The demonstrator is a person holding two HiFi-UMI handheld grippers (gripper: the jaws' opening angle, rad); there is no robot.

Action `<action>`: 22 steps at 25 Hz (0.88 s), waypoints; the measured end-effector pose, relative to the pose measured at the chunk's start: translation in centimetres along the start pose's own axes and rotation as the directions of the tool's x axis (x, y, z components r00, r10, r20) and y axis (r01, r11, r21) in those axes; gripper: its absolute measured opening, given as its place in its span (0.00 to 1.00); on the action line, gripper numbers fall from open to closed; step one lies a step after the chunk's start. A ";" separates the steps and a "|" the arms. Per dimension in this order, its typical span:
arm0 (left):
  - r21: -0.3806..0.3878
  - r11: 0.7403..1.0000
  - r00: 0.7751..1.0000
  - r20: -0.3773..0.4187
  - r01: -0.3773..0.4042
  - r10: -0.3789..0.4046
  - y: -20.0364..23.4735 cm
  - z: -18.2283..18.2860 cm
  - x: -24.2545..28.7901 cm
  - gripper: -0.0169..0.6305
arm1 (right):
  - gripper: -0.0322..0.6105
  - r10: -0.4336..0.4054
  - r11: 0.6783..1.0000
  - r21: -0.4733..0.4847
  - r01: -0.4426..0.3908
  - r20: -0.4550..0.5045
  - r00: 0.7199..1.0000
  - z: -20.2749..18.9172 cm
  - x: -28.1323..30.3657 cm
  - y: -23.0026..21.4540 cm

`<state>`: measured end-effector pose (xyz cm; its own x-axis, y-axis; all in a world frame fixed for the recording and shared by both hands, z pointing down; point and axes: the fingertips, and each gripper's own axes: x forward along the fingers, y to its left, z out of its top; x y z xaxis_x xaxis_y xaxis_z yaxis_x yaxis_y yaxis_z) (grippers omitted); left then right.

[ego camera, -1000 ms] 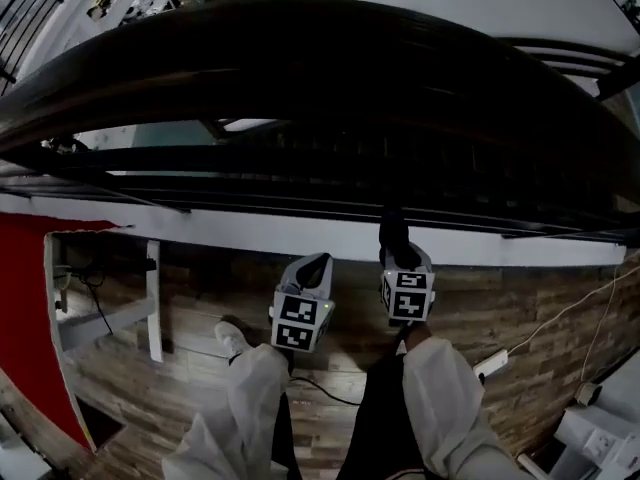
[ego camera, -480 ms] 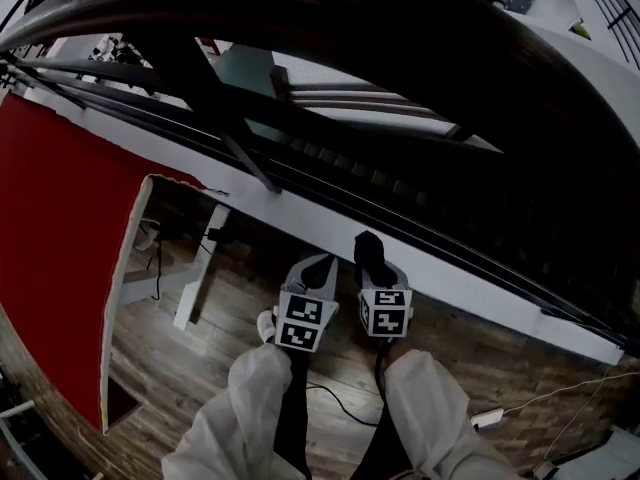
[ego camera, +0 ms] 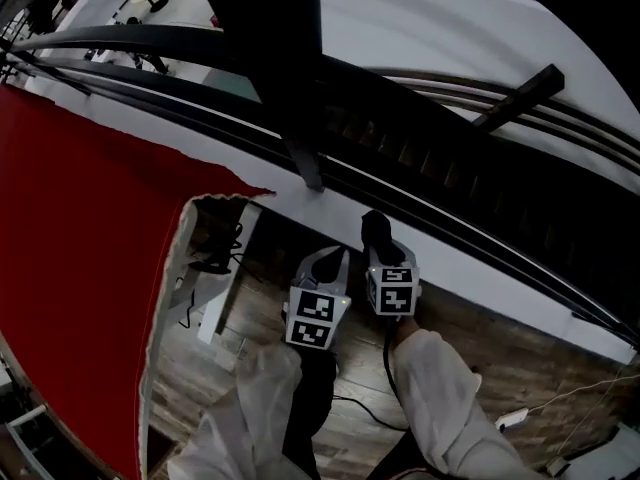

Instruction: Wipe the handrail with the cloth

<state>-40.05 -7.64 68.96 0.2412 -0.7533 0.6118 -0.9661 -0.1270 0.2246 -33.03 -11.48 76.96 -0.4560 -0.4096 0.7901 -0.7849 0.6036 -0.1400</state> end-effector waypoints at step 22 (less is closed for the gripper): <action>0.058 0.994 0.981 0.179 -0.089 0.077 11.5 -3.3 12.4 0.03 | 0.20 0.120 0.987 -0.133 -0.087 0.264 0.957 7.3 17.7 3.0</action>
<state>-47.84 -16.32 81.66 0.1454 -0.8644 0.4814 -0.9875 -0.0965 0.1249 -46.53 -21.91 86.14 -0.6412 -0.5000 0.5821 -0.6793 0.7227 -0.1276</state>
